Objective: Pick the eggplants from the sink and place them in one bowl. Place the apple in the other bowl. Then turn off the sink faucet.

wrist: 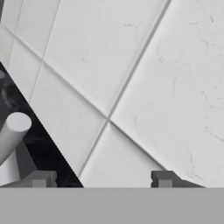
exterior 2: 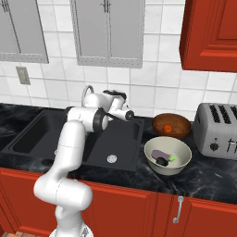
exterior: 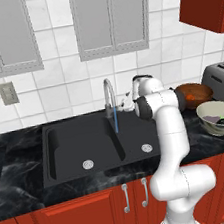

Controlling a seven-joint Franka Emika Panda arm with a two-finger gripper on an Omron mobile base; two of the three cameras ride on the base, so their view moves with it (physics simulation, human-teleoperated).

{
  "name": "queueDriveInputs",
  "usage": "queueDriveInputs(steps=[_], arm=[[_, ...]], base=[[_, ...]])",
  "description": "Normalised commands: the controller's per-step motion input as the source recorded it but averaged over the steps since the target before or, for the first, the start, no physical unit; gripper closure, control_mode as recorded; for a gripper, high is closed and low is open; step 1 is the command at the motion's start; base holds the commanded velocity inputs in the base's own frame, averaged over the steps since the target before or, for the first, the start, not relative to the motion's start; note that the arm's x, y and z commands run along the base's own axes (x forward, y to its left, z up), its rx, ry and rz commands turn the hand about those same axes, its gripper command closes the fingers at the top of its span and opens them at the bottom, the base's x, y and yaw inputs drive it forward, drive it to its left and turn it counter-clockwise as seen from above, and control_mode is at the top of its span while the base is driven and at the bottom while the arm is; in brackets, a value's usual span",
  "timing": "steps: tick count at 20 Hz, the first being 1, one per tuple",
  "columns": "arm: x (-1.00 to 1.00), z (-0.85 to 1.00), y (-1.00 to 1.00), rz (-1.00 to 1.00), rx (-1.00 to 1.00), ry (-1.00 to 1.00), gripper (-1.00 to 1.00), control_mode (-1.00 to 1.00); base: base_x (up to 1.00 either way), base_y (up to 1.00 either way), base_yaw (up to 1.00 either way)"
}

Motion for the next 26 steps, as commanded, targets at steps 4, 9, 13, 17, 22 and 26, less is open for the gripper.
queueDriveInputs(steps=[4, 9, 13, 17, 22, 26], arm=[[0.45, 0.83, 0.27, 0.13, 0.00, 0.00, -1.00, -1.00], [0.38, 0.96, 0.24, 0.09, 0.00, 0.03, -1.00, -1.00], [0.39, 1.00, 0.26, 0.07, 0.00, 0.05, -1.00, -1.00], [0.41, 1.00, 0.31, 0.07, 0.00, 0.03, -1.00, -1.00], [0.51, 1.00, 0.28, 0.09, 0.03, 0.00, -1.00, -1.00], [0.61, 1.00, 0.33, 0.10, 0.08, 0.00, -1.00, -1.00]], base=[[0.00, 0.00, 0.00], [0.00, 0.00, 0.00], [0.00, 0.00, 0.00], [0.00, 0.00, 0.00], [0.00, 0.00, 0.00], [0.00, 0.00, 0.00]])
